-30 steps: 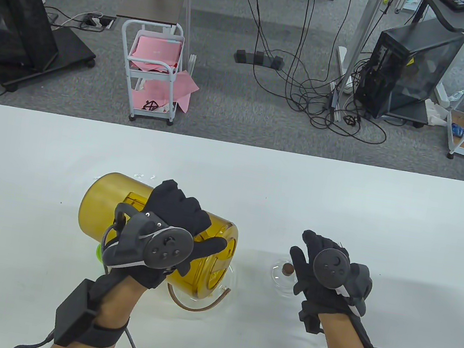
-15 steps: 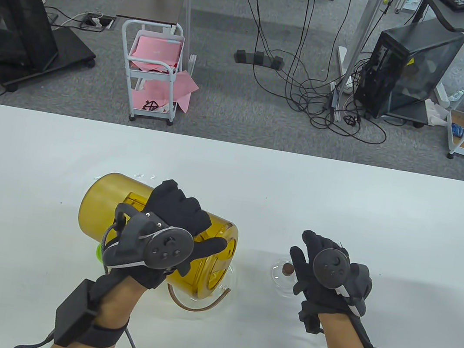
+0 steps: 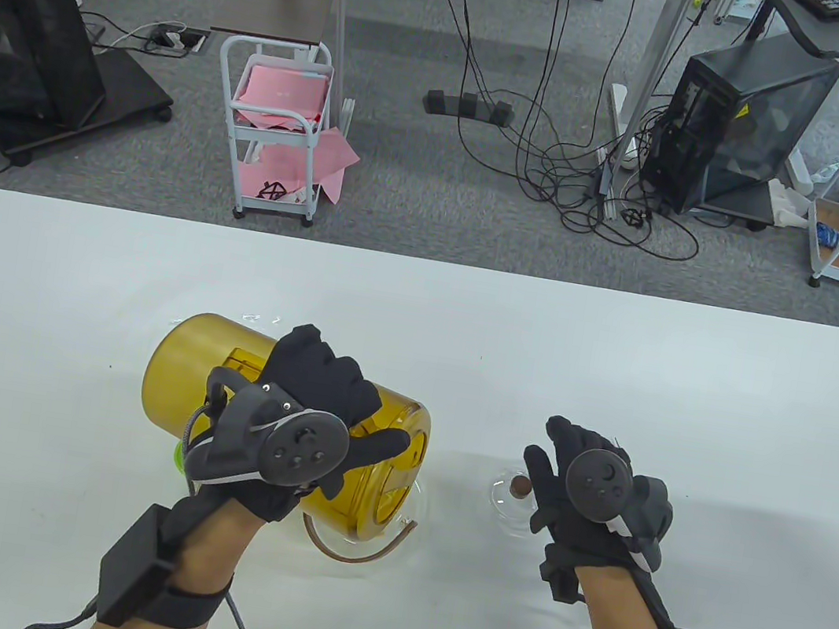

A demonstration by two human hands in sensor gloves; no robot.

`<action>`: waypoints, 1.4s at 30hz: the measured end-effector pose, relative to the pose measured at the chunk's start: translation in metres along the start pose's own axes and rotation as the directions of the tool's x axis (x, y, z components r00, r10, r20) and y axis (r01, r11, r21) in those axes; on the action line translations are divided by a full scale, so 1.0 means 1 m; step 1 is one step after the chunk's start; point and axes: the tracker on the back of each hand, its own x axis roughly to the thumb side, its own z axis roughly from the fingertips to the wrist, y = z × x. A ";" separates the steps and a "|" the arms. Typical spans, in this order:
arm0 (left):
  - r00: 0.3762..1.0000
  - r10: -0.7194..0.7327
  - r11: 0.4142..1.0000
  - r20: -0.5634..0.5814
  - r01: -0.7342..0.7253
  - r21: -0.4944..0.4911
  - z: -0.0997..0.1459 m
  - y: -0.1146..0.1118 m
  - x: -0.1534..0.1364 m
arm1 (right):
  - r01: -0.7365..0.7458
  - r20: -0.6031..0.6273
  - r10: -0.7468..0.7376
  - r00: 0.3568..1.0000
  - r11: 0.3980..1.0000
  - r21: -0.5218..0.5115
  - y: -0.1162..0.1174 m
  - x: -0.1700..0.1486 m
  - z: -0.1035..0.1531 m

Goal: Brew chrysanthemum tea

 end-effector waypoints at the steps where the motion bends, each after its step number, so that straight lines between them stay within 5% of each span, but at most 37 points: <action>1: 1.000 0.001 1.000 0.000 -0.001 -0.001 0.000 0.000 0.000 | 0.000 0.000 0.000 1.000 1.000 0.000 0.000 0.000 0.000; 42: 1.000 -0.012 1.000 0.007 0.012 -0.002 -0.001 -0.002 0.006 | -0.003 0.004 0.003 1.000 1.000 0.005 0.001 0.001 0.000</action>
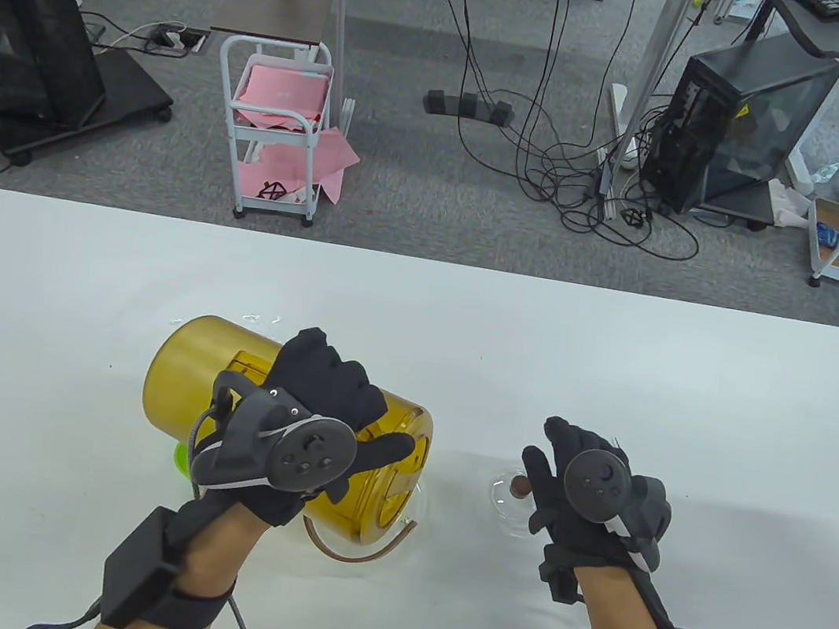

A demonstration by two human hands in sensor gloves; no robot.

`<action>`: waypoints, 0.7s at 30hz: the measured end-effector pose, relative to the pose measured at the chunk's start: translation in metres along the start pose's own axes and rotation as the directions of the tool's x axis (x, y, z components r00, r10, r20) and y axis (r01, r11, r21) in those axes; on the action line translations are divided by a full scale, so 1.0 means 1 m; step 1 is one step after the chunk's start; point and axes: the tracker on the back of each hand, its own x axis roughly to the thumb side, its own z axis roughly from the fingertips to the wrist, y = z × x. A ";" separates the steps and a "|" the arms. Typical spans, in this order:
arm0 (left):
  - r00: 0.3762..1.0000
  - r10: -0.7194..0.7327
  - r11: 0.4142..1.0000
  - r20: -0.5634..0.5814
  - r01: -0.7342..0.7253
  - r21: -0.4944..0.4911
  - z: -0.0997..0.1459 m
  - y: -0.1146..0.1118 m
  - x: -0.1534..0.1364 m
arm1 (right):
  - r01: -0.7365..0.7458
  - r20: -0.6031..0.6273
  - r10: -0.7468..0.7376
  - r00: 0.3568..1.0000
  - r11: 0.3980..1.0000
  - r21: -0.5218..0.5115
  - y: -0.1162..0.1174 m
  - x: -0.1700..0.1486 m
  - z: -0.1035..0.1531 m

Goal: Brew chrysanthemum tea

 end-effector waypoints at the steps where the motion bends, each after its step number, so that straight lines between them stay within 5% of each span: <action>1: 1.000 0.002 1.000 0.000 -0.002 0.000 0.000 0.000 0.000 | 0.000 0.000 0.000 1.000 1.000 0.000 0.000 0.000 0.000; 21: 1.000 -0.005 1.000 0.000 0.005 -0.008 0.000 -0.001 0.001 | 0.001 0.002 -0.001 1.000 1.000 -0.005 0.001 0.000 0.000</action>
